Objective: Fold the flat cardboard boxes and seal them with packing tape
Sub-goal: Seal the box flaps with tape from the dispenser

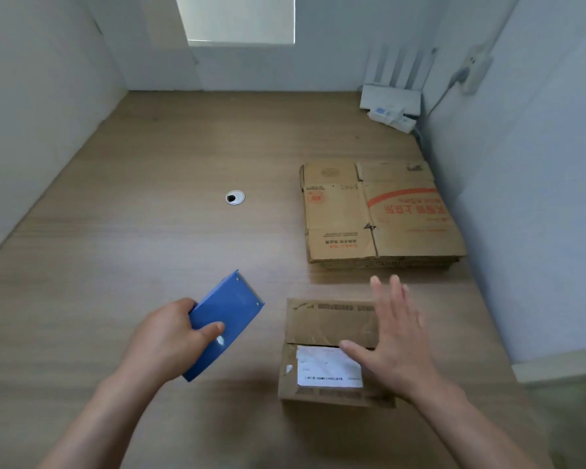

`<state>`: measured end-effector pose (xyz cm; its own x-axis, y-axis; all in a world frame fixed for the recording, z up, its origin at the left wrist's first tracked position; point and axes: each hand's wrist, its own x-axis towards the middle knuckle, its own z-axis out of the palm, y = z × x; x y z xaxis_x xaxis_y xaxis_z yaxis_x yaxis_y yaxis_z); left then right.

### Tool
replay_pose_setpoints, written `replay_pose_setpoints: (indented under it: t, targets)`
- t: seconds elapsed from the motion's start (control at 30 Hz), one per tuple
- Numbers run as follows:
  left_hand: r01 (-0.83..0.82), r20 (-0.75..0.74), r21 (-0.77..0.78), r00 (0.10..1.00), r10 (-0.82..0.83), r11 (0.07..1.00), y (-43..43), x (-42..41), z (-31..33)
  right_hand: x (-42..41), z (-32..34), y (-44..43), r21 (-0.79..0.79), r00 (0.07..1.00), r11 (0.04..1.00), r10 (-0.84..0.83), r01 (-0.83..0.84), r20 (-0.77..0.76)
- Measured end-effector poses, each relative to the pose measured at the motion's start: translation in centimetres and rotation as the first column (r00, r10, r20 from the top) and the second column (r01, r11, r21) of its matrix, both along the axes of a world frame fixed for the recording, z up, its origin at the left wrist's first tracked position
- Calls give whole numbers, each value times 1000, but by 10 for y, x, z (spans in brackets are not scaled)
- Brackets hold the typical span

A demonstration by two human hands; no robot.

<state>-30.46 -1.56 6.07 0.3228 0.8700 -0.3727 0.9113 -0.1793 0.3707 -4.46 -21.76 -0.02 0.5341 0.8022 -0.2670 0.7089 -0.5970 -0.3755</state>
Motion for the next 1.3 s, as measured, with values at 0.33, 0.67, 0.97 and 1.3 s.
replay_pose_setpoints:
  t: [0.33, 0.67, 0.97, 1.3]
  targets:
    - [-46, 33, -5, 998, 47, 999, -5, -11, 5, 16, -6, 7, -201, 984, 966, -176, 165, -38]
    - [28, 49, -7, 998, -28, 1000, -14, 15, 8, -7, -26, -34, -118, 990, 985, 129, -122, 52]
    - [425, 166, -39, 895, -413, 904, -14, 32, 48, 12, 37, -2, 395, 815, 864, -30, 313, -579]
    - [594, 261, 104, 758, -598, 798, -25, 59, 76, 11, 74, 9, 426, 451, 884, 305, 194, -839]
